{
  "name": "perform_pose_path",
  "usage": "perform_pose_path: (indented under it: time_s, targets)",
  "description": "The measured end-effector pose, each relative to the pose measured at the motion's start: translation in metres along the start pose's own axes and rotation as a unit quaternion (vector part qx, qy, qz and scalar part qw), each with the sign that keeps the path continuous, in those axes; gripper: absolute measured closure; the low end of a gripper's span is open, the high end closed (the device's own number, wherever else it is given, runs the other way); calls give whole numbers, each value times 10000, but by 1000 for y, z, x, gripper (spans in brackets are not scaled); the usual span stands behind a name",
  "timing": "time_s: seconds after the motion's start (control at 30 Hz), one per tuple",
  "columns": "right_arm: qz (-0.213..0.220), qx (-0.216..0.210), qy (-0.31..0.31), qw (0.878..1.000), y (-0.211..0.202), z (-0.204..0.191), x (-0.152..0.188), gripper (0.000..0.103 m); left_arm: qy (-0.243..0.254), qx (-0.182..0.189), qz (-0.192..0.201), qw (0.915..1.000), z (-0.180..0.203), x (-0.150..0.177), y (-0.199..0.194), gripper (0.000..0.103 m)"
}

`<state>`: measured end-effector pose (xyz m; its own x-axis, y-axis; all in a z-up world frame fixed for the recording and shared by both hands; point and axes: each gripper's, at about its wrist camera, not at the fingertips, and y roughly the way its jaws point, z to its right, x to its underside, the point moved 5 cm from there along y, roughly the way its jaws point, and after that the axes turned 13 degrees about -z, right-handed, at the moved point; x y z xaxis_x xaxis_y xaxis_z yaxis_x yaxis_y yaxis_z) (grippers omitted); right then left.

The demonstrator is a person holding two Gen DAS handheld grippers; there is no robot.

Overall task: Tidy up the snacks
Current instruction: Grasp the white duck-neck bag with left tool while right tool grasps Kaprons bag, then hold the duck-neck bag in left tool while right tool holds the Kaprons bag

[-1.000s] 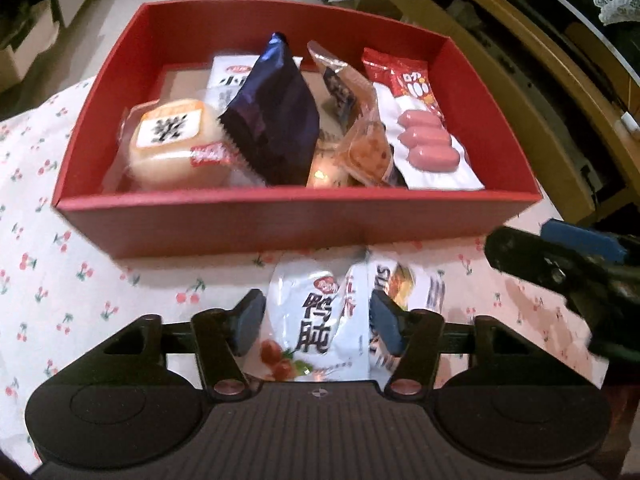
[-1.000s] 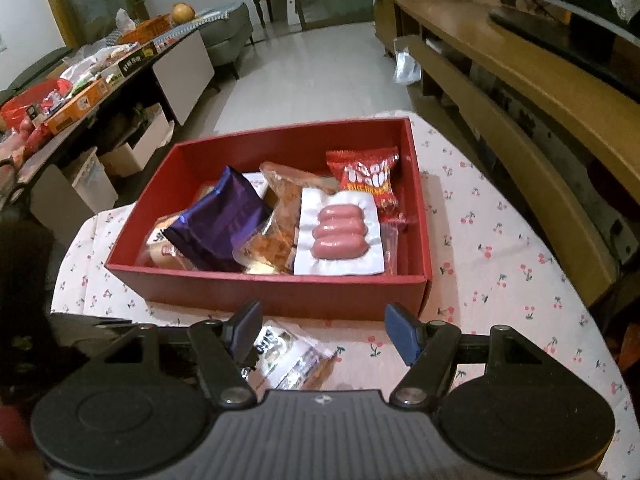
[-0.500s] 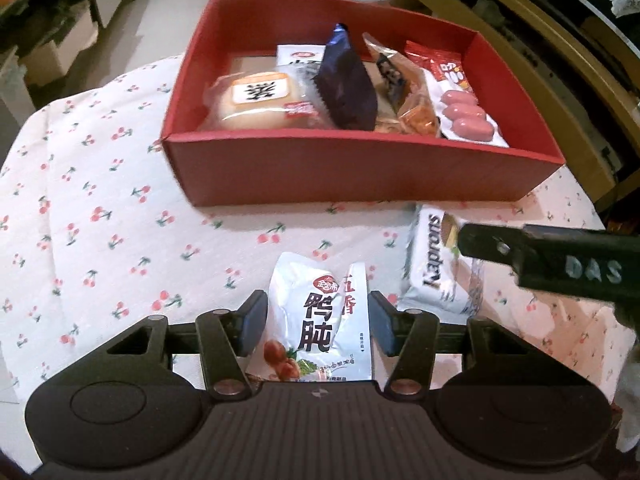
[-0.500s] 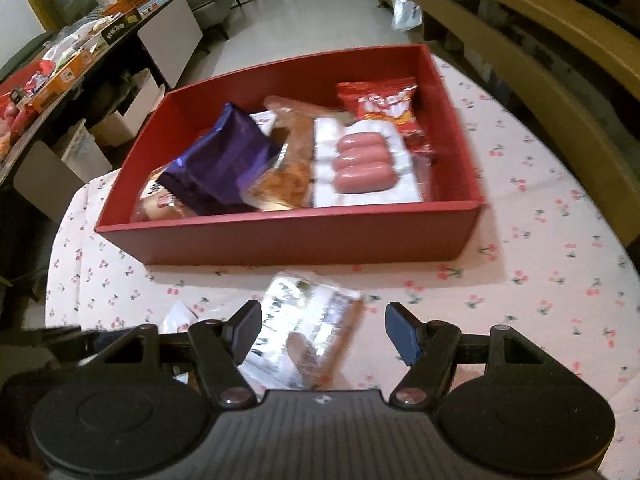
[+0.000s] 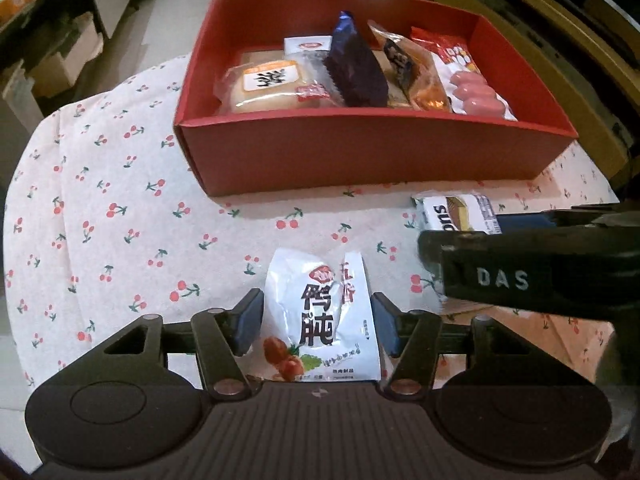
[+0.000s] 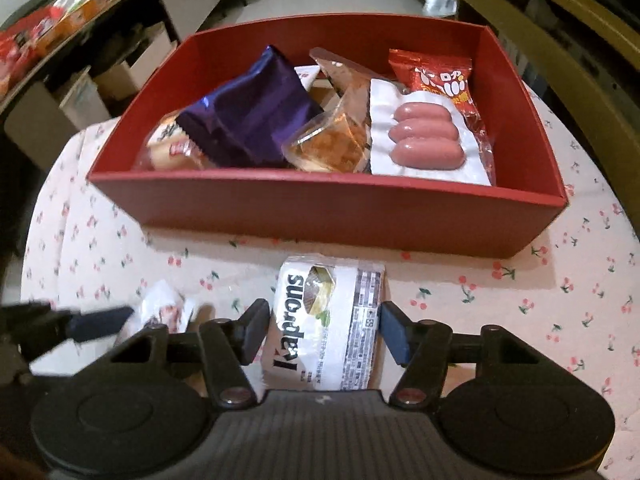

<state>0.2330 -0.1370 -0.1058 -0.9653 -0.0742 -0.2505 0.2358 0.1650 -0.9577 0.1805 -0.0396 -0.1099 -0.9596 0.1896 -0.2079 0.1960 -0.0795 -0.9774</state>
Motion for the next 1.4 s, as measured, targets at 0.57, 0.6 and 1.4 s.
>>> perform_pose_path:
  time_s: [0.57,0.6,1.4]
  targets:
    - [80,313,-52,9995,-22,37,39,33,454,-230,35,9987,10,3,3,24]
    - [54,304,-77,9995,-20,37,39,33,465,-267,30,9986,10,3,5,21]
    - [90,180,-241,9995,-22,37,43,33,549,-59,113,9984,11,0,-2,42]
